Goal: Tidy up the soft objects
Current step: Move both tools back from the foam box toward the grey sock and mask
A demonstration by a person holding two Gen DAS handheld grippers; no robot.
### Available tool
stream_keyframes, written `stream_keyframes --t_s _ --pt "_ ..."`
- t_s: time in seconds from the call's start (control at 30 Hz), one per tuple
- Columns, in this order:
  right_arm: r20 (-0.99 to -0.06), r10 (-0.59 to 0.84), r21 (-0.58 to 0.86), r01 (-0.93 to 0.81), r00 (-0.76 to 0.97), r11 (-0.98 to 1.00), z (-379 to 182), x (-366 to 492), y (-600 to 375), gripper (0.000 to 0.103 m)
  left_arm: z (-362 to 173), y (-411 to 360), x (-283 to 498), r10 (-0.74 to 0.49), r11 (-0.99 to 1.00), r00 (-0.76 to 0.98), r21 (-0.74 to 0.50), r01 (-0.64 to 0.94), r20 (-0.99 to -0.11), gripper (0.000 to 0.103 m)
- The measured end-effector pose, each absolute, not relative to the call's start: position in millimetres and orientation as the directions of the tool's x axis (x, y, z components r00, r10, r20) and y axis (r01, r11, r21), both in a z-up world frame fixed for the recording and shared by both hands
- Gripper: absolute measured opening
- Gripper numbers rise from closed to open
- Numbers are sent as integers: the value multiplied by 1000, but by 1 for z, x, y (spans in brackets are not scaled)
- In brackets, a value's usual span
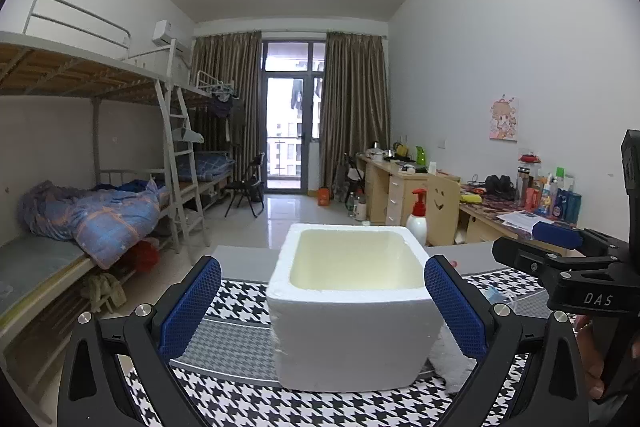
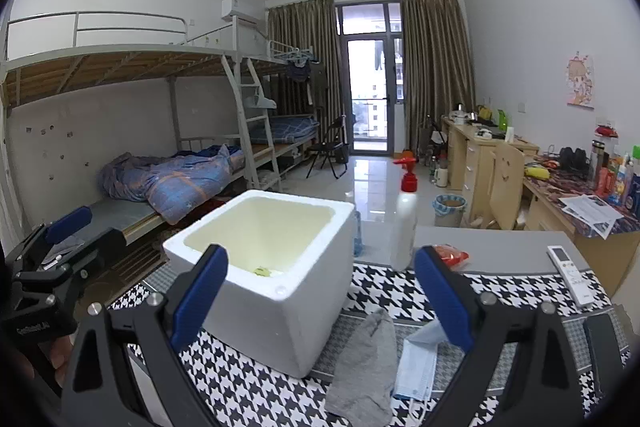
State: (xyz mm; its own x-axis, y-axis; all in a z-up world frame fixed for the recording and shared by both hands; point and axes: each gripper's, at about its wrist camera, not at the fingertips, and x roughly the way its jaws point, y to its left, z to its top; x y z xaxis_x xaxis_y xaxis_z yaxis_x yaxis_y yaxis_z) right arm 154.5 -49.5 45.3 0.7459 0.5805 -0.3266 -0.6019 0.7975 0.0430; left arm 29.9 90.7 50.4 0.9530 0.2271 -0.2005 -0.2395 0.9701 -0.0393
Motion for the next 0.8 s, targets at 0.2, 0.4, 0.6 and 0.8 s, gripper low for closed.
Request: stream_keyframes --t_s 0.2,0.4,0.6,0.8 --pt "-319 569 48 -587 758 808 40 151 -61 96 45 85 29 204 975 957 -45 -218 -205 102" --pt "-320 552 46 -569 770 821 33 151 -70 96 41 80 28 201 976 960 -47 -214 -196 102" --pt "-339 544 62 -559 768 827 26 154 -76 96 34 74 33 172 981 962 -55 -187 -212 102" --pt "-342 527 56 -543 778 838 21 154 -83 96 30 64 36 147 986 965 -49 -161 -216 102"
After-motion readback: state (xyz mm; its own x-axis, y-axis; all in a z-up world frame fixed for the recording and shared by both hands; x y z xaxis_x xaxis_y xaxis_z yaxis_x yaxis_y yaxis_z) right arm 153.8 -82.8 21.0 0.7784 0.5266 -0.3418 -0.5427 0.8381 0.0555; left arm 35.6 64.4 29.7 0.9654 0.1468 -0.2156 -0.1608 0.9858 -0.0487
